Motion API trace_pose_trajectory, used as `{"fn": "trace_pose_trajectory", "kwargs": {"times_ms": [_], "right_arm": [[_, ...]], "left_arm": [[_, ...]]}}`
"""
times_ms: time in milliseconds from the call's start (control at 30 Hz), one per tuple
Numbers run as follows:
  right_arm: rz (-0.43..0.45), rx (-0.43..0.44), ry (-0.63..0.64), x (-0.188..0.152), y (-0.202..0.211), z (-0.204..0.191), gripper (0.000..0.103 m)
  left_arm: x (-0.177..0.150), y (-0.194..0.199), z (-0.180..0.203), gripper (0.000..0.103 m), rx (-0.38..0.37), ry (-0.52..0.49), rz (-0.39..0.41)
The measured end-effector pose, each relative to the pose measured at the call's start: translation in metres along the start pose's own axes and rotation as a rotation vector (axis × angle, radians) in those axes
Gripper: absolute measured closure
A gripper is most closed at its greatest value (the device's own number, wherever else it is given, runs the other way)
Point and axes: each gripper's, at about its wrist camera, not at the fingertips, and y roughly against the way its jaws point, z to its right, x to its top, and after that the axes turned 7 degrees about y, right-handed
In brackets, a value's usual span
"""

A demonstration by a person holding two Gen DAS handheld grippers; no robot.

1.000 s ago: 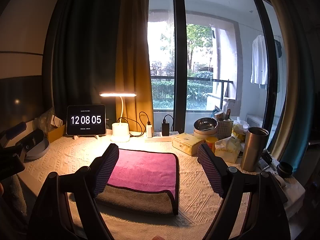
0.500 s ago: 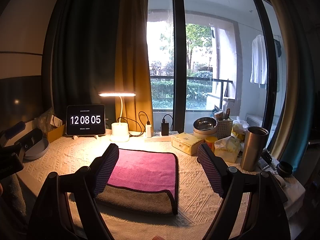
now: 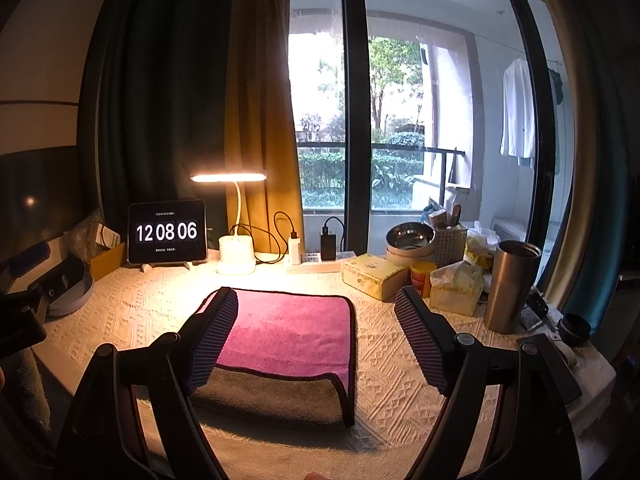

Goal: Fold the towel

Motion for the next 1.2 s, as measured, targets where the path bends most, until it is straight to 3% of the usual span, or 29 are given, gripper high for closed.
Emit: {"fn": "trace_pose_trajectory", "kwargs": {"times_ms": [433,900,1033,1200], "right_arm": [[-0.109,0.02,-0.009,-0.01,-0.043,0.011,0.019],[-0.256,0.078,-0.018,-0.044,-0.099,0.02,0.021],[-0.317,0.097,-0.018,-0.056,-0.117,0.018,0.032],[-0.382,0.123,-0.02,-0.069,-0.136,0.018,0.042]], "left_arm": [[-0.03,-0.064,0.004,0.001,0.03,-0.039,-0.186],[-0.07,-0.126,0.004,0.002,0.048,-0.064,-0.405],[-0.081,-0.138,0.002,0.003,0.052,-0.072,-0.454],[-0.093,-0.154,0.0,0.013,0.056,-0.079,-0.516]]}}
